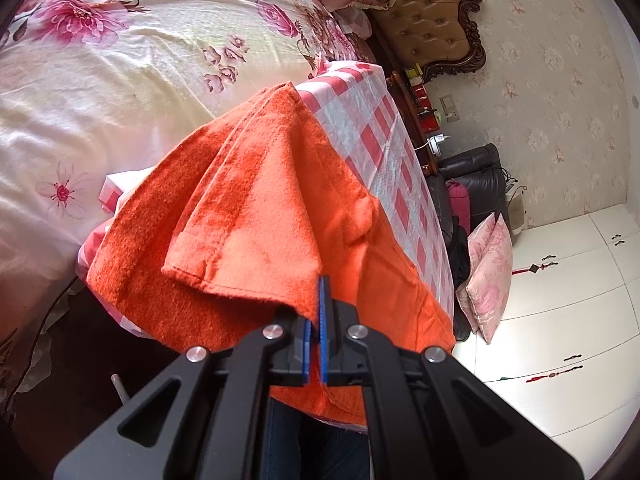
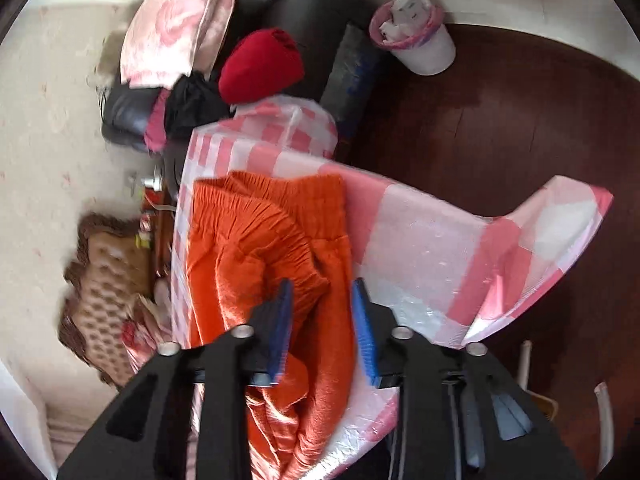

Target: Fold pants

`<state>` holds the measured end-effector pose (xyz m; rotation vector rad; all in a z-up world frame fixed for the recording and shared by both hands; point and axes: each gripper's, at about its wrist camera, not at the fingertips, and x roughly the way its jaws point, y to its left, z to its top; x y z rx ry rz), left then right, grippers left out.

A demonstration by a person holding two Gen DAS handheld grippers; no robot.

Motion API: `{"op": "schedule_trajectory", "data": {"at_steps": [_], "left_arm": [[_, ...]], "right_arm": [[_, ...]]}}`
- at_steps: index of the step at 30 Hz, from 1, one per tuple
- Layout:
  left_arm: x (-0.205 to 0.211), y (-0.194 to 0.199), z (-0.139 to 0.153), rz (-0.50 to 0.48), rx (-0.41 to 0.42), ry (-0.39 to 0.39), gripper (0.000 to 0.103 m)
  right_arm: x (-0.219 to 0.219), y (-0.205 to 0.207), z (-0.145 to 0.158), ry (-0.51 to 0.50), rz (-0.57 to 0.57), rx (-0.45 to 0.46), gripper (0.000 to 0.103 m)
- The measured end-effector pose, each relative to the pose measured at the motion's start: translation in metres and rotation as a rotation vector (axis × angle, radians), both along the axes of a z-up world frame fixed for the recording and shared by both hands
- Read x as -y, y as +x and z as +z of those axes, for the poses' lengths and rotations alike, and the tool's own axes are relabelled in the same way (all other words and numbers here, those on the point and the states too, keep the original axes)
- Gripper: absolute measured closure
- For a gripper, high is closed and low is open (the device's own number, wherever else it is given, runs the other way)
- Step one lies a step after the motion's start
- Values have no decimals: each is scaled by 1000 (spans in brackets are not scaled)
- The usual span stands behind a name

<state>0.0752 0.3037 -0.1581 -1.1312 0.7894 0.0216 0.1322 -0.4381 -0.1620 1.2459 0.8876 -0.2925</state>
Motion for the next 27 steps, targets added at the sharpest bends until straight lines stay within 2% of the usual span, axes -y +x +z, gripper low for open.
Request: {"op": "schedule_trajectory", "data": {"at_steps": [5, 8, 10, 12, 19, 23, 27], "left_arm": [[-1, -1, 0, 6, 1, -3, 102], [-1, -1, 0, 6, 2, -6, 102], [-1, -1, 0, 9, 0, -4, 102], [-1, 0, -2, 12, -4, -8, 102], [-3, -1, -4, 20, 1, -20, 102], [-5, 0, -4, 18, 3, -19, 102], [-4, 0, -4, 15, 2, -19, 102]], "right_arm": [[-11, 18, 13, -57, 68, -25, 75], [-15, 19, 10, -22, 64, -55, 75], [-19, 17, 24, -69, 90, -21, 75], [-21, 17, 25, -63, 105, -22, 75], [-28, 11, 8, -8, 58, -66, 75], [-31, 4, -3, 27, -13, -78, 75], [-30, 3, -15, 100, -102, -4, 74]]}}
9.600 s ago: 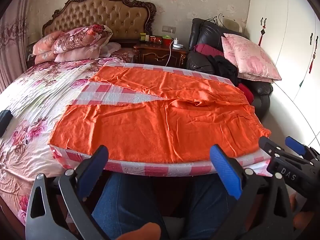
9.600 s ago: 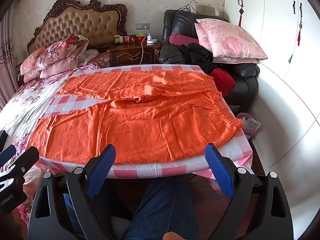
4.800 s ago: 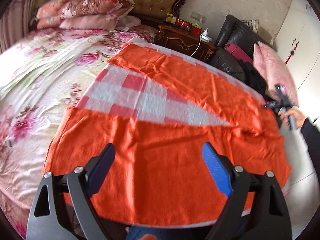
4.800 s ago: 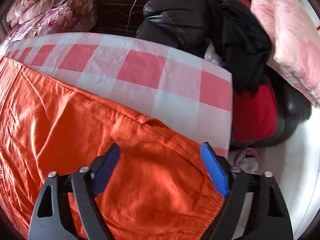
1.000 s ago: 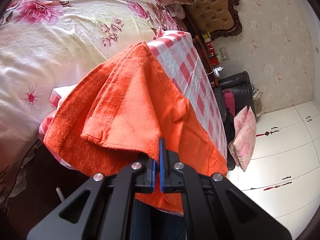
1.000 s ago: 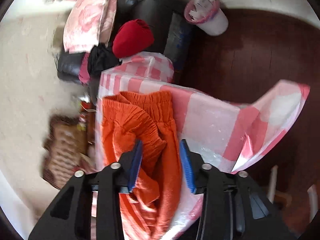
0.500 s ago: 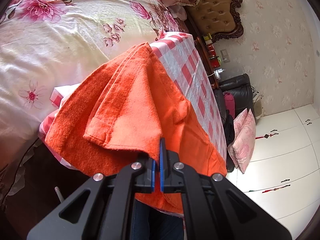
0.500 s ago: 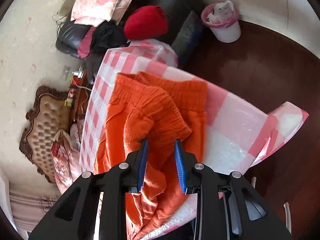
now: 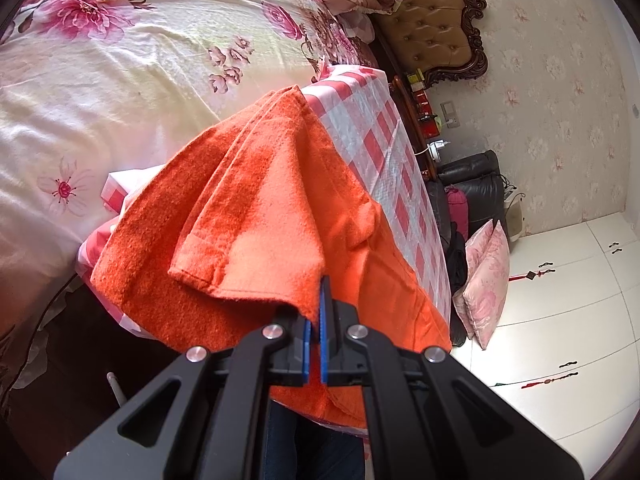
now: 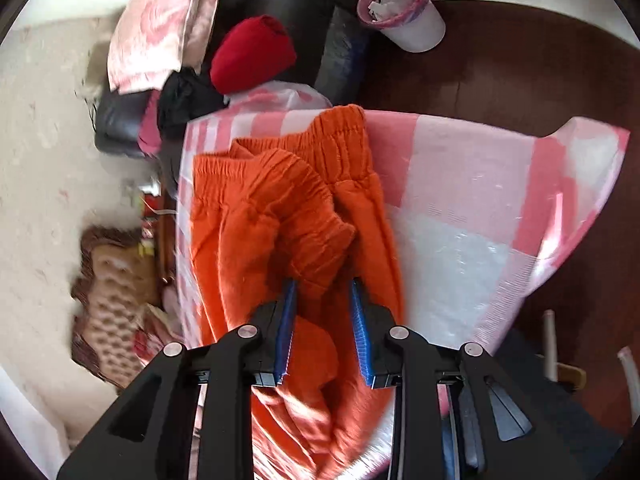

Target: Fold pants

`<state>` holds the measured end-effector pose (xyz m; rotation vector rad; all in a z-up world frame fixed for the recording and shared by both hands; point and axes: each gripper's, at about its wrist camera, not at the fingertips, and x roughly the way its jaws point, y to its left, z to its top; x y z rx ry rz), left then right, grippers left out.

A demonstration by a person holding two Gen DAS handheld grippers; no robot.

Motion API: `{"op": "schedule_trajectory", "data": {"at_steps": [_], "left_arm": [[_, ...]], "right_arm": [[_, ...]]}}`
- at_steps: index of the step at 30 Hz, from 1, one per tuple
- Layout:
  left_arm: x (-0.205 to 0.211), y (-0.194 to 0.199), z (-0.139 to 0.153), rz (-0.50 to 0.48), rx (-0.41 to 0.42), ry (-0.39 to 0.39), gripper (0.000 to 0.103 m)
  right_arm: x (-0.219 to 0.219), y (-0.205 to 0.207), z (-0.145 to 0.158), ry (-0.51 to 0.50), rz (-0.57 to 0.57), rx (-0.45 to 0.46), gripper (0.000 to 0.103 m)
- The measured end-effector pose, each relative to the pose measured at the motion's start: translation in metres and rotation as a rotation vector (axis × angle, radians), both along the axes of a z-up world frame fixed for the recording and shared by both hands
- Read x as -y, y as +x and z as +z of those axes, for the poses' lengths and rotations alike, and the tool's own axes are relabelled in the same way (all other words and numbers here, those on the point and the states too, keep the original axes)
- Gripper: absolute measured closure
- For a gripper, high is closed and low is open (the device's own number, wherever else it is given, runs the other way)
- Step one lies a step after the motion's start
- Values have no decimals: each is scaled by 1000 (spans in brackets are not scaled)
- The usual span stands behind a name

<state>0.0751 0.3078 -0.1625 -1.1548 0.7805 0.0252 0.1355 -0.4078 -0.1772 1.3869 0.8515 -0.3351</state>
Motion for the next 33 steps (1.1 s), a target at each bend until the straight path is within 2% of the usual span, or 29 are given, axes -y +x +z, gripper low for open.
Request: {"op": "schedule_trajectory", "data": {"at_steps": [3, 6, 8, 11, 13, 14, 16, 18, 20, 22, 26, 28, 30, 31, 32, 33], "left_arm": [[0, -1, 0, -1, 2, -1, 102], [-2, -4, 0, 3, 0, 1, 102], [-5, -4, -1, 3, -3, 2, 102], [-7, -6, 3, 6, 10, 1, 102], [-10, -9, 8, 8, 23, 3, 102], [-11, -10, 9, 6, 28, 3, 102], [-12, -12, 8, 10, 27, -5, 102], [-11, -12, 6, 12, 25, -10, 102], [-10, -14, 7, 12, 25, -15, 102], [-10, -15, 9, 10, 30, -7, 102], [-11, -13, 5, 0, 26, -31, 102], [-13, -15, -1, 13, 26, -77, 91], [-15, -18, -3, 22, 32, -91, 80], [-16, -19, -5, 27, 33, -95, 79], [-17, -20, -6, 28, 35, -102, 79], [-18, -20, -8, 31, 35, -112, 79]], "right_arm": [[2, -5, -9, 37, -84, 53, 74], [7, -2, -8, 8, -97, 104, 76], [11, 2, -8, -3, -77, 114, 92], [20, 4, 10, -60, -16, 131, 94], [32, -3, 37, -158, 13, 157, 94], [39, -5, 46, -180, 43, 157, 94], [46, -4, 45, -180, 90, 124, 94], [49, -4, 35, -183, 124, 85, 94], [51, -11, 18, -142, 136, 40, 93], [53, -17, 10, -108, 136, 61, 87], [51, -13, 4, -79, 169, 69, 83], [51, -13, 6, -73, 169, 88, 79], [50, -12, 10, -74, 176, 101, 71], [49, -11, 13, -78, 186, 114, 65], [48, -10, 15, -82, 191, 123, 54], [48, -9, 18, -87, 194, 137, 48]]}}
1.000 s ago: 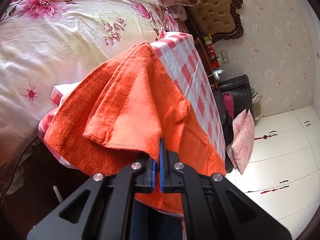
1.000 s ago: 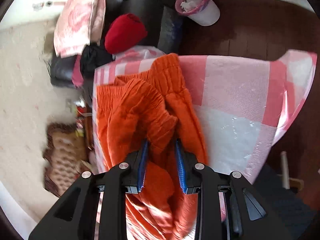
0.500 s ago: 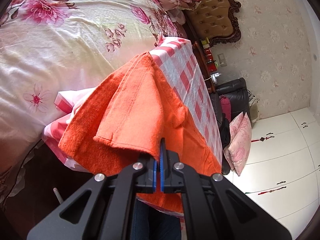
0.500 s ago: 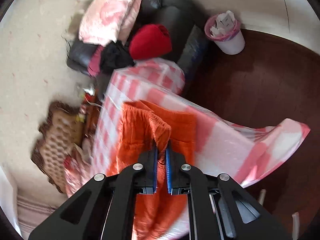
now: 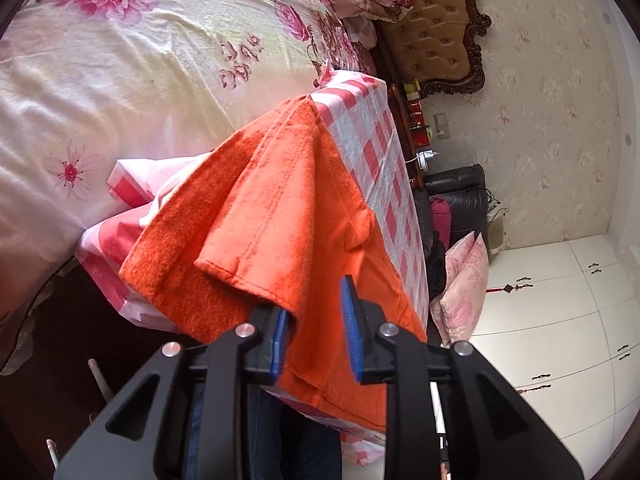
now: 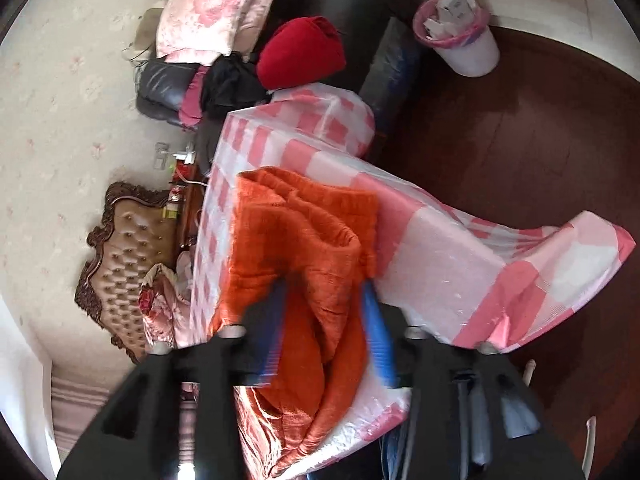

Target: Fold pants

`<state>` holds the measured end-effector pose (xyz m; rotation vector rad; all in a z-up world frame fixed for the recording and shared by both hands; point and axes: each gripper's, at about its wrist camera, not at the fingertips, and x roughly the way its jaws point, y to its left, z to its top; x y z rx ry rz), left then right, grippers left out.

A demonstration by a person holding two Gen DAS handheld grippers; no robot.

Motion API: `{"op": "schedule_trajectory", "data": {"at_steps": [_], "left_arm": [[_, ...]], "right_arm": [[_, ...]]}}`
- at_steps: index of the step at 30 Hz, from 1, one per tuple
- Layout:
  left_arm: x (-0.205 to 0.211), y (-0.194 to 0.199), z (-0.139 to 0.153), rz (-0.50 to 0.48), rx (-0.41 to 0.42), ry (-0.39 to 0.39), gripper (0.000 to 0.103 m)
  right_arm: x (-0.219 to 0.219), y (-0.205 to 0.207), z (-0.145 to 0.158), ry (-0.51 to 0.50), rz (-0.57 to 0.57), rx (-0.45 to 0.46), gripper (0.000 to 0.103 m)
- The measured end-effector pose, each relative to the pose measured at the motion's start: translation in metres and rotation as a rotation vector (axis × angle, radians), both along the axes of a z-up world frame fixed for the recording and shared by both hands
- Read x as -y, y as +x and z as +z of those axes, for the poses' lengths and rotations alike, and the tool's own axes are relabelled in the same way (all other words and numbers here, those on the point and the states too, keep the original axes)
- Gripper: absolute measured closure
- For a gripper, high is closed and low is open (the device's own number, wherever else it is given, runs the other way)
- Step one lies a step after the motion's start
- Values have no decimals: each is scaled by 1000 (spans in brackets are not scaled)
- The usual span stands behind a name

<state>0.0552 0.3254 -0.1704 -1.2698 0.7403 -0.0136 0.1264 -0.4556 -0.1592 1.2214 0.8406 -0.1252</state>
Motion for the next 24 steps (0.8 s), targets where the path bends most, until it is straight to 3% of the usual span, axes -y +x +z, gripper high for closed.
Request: {"op": "schedule_trajectory", "data": {"at_steps": [4, 7, 8, 9, 10, 11, 12, 13, 15, 17, 19, 21, 24], "left_arm": [[-3, -1, 2, 11, 10, 2, 80], [-6, 3, -1, 12, -13, 6, 81], [-7, 3, -2, 17, -26, 7, 85], [-8, 4, -3, 20, -36, 11, 102], [-8, 4, -1, 22, -41, 32, 102], [-8, 3, 5, 28, -52, 85, 102], [-7, 2, 12, 36, -55, 134, 102], [-5, -2, 26, 41, -46, 216, 102], [4, -10, 42, 31, -59, 335, 102], [11, -13, 34, 7, -114, 358, 102], [13, -17, 20, -1, -146, 358, 102], [6, -23, 7, 35, -140, 283, 98], [0, -28, 7, 50, -112, 258, 83]], "right_arm": [[-8, 2, 14, -22, 28, 53, 40], [-11, 7, 15, -36, 42, 37, 31], [-10, 7, 14, -29, 35, 30, 31], [-9, 8, 13, -25, 26, 25, 31], [-8, 9, 14, -34, 22, 34, 36], [-9, 10, 14, -49, 27, 38, 68], [-11, 14, 12, -57, 47, 21, 87], [-12, 16, 9, -49, 53, -8, 92], [-12, 13, 8, -64, 44, -29, 93], [-11, 6, 11, -116, 32, -38, 93], [-9, 0, 12, -134, 39, -42, 93], [-9, 0, 10, -143, 46, -53, 93], [-7, -3, 8, -152, 48, -64, 93]]}}
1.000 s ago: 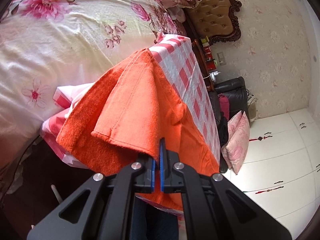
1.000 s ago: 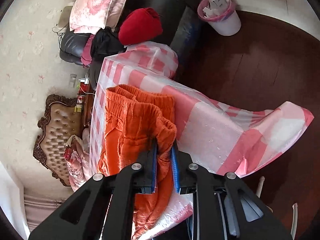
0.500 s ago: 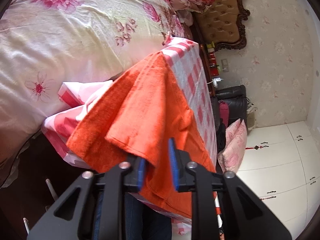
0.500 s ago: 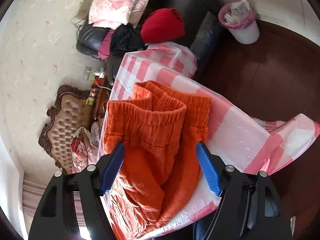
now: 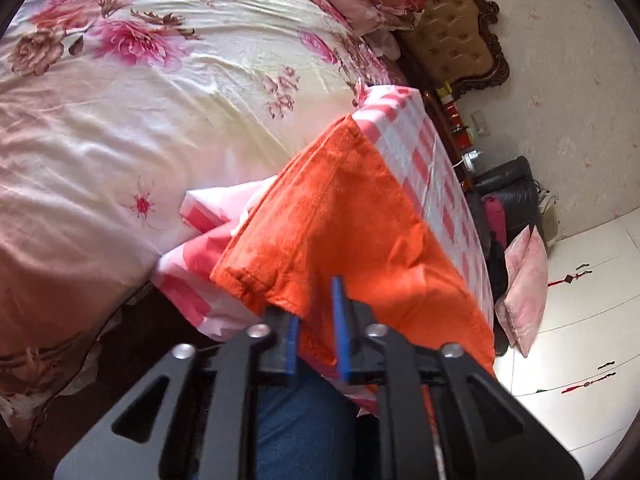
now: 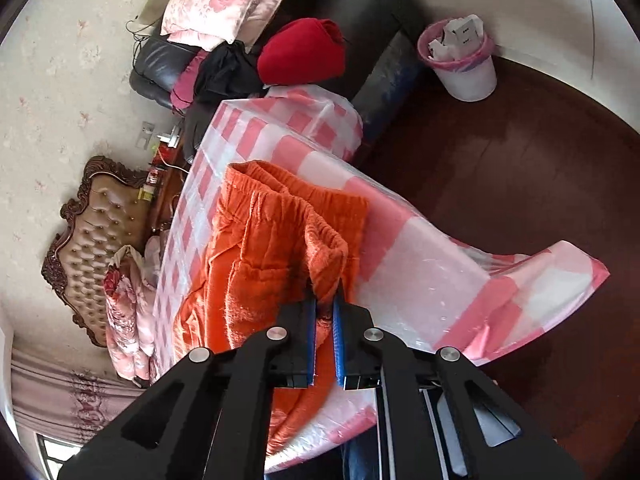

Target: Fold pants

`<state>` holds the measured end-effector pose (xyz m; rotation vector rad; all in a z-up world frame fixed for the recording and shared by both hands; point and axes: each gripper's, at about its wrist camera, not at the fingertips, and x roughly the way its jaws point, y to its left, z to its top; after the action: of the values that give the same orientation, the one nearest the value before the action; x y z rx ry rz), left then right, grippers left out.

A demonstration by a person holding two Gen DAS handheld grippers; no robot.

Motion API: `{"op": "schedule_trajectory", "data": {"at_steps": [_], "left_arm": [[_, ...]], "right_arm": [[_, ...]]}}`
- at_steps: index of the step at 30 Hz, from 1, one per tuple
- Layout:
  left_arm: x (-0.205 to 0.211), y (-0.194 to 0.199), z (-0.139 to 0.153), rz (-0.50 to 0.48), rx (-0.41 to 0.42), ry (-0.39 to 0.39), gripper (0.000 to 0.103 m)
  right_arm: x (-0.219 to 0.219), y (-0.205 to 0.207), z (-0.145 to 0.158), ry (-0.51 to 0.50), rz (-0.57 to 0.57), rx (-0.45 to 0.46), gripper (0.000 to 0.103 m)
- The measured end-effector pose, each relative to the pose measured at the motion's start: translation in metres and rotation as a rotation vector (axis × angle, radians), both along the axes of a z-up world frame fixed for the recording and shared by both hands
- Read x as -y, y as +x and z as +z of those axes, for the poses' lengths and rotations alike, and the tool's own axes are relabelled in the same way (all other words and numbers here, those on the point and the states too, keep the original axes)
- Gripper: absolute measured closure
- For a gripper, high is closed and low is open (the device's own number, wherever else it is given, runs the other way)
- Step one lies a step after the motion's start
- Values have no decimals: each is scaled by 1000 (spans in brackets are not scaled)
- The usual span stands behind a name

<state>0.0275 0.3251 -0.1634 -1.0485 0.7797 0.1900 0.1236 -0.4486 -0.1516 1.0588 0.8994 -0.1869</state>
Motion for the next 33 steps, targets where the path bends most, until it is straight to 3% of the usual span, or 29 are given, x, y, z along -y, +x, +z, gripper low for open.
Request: {"op": "schedule_trajectory", "data": {"at_steps": [2, 4, 7, 8, 12, 15, 18, 22, 24, 27, 29, 33], "left_arm": [[-6, -2, 1, 14, 10, -15, 85], [-12, -4, -1, 29, 15, -37, 102], [-11, -3, 0, 36, -1, -11, 102], [-10, -3, -1, 29, -21, 5, 101], [-13, -10, 2, 76, -107, 82, 81], [-22, -7, 23, 80, -95, 215, 81], [-26, 39, 45, -94, -4, 332, 73], [-29, 100, 43, -248, -38, 449, 73], [-27, 122, 42, -300, -60, 500, 73], [-22, 149, 41, -381, -65, 526, 59], [-17, 166, 30, -427, -141, 557, 93], [-17, 169, 32, -440, -135, 592, 94]], "right_arm": [[1, -2, 4, -17, 2, 7, 93], [0, -2, 6, -38, 8, 5, 93], [1, -6, 4, -57, 7, -13, 93], [1, -7, 2, -65, 8, -22, 93], [0, -3, -3, -120, 63, -68, 93], [-5, 0, 1, -218, 115, -101, 93], [-14, 5, 4, -324, 152, -147, 88], [-26, 3, 10, -493, 182, -212, 65], [-26, -4, 14, -531, 181, -224, 55], [-22, -20, 21, -613, 153, -266, 46], [-18, -33, 25, -646, 128, -282, 45], [-31, -51, 52, -769, 117, -225, 43]]}}
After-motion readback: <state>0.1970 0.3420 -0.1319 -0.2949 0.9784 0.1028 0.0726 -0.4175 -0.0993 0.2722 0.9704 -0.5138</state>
